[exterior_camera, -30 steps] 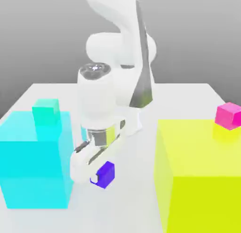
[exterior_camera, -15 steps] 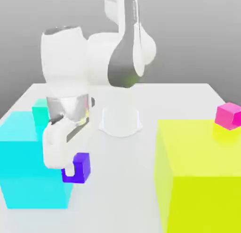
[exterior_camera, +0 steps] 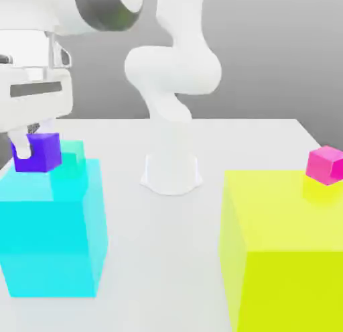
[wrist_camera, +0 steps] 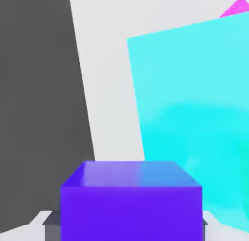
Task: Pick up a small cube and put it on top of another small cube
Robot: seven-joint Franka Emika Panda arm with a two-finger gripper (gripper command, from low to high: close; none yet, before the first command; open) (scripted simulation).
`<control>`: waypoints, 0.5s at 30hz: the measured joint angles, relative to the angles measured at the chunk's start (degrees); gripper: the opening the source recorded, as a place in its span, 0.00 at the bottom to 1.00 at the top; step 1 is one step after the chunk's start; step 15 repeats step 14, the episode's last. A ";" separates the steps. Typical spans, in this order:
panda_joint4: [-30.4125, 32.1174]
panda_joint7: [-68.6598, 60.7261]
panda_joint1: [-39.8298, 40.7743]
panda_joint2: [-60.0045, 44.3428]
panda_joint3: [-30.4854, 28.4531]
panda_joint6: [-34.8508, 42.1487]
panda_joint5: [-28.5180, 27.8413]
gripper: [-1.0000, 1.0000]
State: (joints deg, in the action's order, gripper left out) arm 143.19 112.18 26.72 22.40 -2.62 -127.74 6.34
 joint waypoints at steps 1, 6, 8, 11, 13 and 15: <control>-0.04 0.71 0.72 1.42 0.10 2.53 -1.02 0.00; 0.49 3.44 2.83 7.97 1.75 13.67 -5.74 0.00; 2.86 3.39 2.87 7.67 2.08 11.48 -6.26 0.00; 6.88 3.36 2.91 5.98 2.20 5.92 -6.41 1.00; 6.88 3.36 2.91 5.97 2.20 5.92 -6.41 1.00; 6.88 3.36 2.91 5.97 2.20 5.92 -6.41 1.00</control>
